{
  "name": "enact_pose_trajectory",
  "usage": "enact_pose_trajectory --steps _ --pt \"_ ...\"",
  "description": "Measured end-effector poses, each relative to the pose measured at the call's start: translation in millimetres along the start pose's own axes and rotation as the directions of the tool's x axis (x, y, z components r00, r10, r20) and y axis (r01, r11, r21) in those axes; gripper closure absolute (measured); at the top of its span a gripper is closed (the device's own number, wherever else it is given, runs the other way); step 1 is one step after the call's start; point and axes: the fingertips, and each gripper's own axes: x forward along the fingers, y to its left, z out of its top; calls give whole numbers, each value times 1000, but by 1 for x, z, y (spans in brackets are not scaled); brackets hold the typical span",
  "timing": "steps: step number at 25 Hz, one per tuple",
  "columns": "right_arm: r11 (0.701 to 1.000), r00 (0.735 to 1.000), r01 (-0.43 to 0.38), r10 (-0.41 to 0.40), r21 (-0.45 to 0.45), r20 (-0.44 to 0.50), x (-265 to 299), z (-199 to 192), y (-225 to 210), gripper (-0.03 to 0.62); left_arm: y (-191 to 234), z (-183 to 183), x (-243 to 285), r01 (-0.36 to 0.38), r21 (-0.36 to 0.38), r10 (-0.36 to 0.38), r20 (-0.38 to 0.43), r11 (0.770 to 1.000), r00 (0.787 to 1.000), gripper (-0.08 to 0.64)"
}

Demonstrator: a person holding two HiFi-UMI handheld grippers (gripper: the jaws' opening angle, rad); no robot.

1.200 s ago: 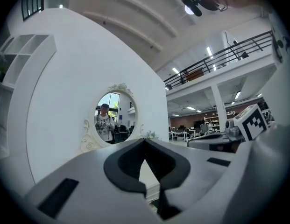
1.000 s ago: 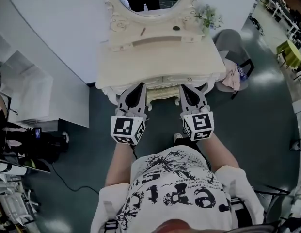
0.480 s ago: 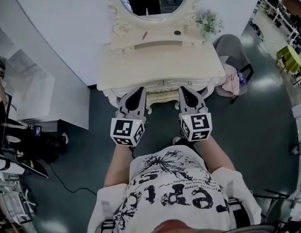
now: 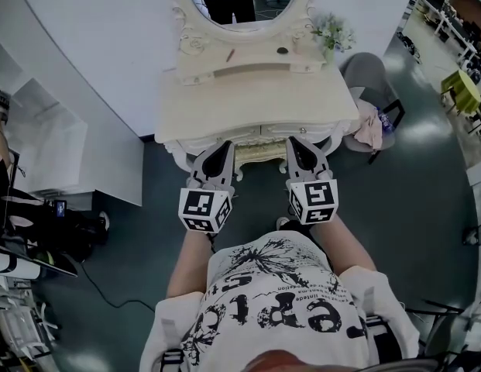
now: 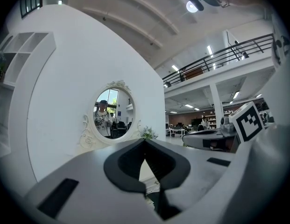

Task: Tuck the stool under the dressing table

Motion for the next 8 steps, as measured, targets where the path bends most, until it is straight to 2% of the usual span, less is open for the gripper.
enact_pose_trajectory --steps 8 --pt "1000 1000 -4 4 6 -17 -1 -4 4 577 5 -10 -7 -22 -9 21 -23 1000 999 543"
